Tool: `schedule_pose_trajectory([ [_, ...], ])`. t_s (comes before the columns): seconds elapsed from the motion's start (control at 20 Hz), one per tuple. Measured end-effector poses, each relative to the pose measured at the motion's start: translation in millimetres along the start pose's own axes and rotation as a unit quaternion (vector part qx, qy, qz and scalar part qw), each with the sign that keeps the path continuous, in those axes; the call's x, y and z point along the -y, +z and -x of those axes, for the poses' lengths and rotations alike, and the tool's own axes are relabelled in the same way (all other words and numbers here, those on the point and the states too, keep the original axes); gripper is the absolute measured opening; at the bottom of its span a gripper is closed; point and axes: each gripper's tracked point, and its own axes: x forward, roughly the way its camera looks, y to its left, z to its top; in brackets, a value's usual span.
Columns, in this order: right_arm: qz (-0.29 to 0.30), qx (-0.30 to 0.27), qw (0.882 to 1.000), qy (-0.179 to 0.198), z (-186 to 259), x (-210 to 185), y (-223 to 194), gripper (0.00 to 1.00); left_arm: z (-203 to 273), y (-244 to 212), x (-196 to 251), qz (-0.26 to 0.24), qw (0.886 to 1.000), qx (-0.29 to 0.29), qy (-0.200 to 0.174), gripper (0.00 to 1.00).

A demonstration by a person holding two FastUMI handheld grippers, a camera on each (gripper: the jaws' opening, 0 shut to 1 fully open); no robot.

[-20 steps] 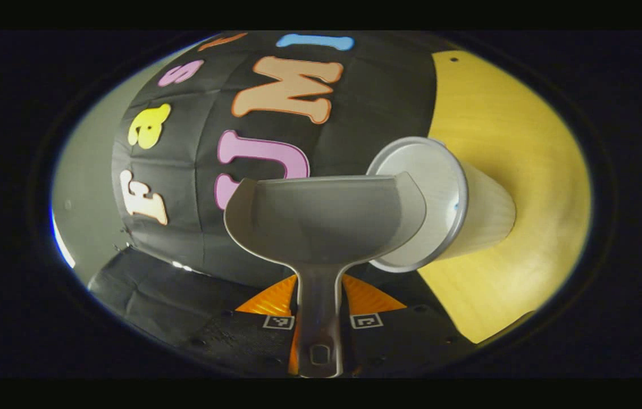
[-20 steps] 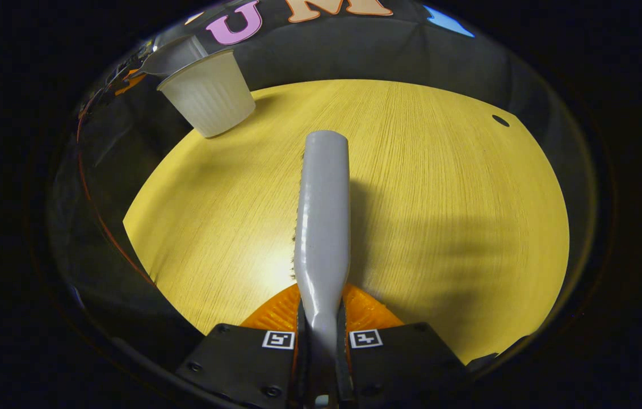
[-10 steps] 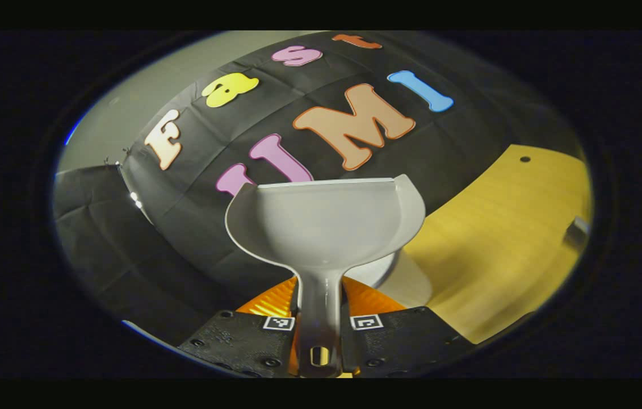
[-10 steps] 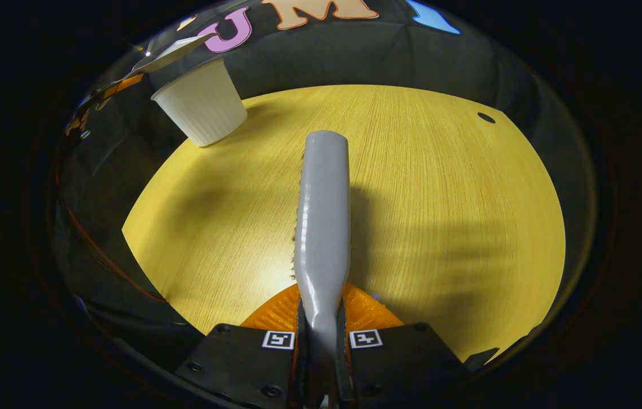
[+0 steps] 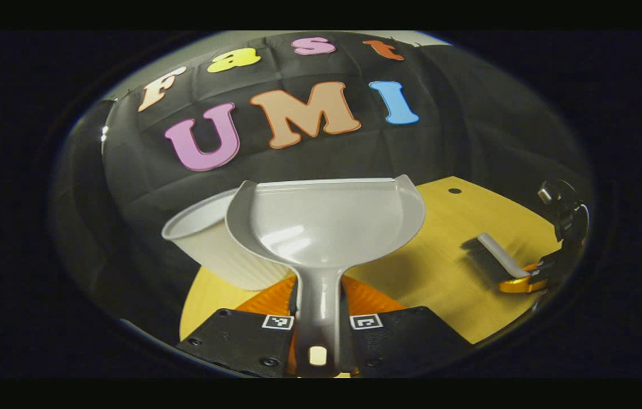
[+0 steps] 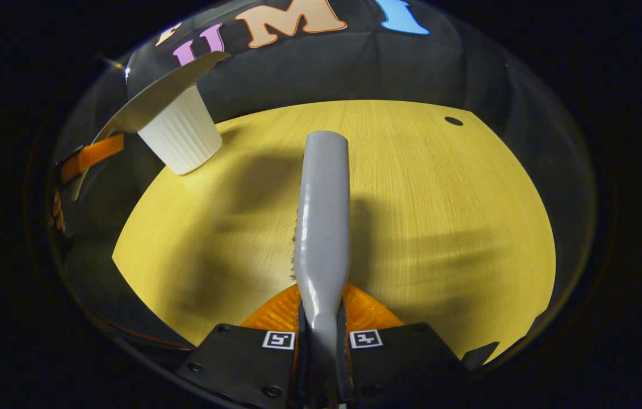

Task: Pick up the small broom and dustpan from the desktop, sweep the trash into the dustpan with the broom, and then empty the trash into the garbage bin.

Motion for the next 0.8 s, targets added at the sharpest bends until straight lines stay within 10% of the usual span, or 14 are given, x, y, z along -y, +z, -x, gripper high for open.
schedule_pose_trajectory([
  [0.8, 0.025, -0.115, 0.987, -0.113, 21, 11, -5, 0.22, -2, -148, 30, 0.064, 0.977, -0.202, -0.022, 0.23],
])
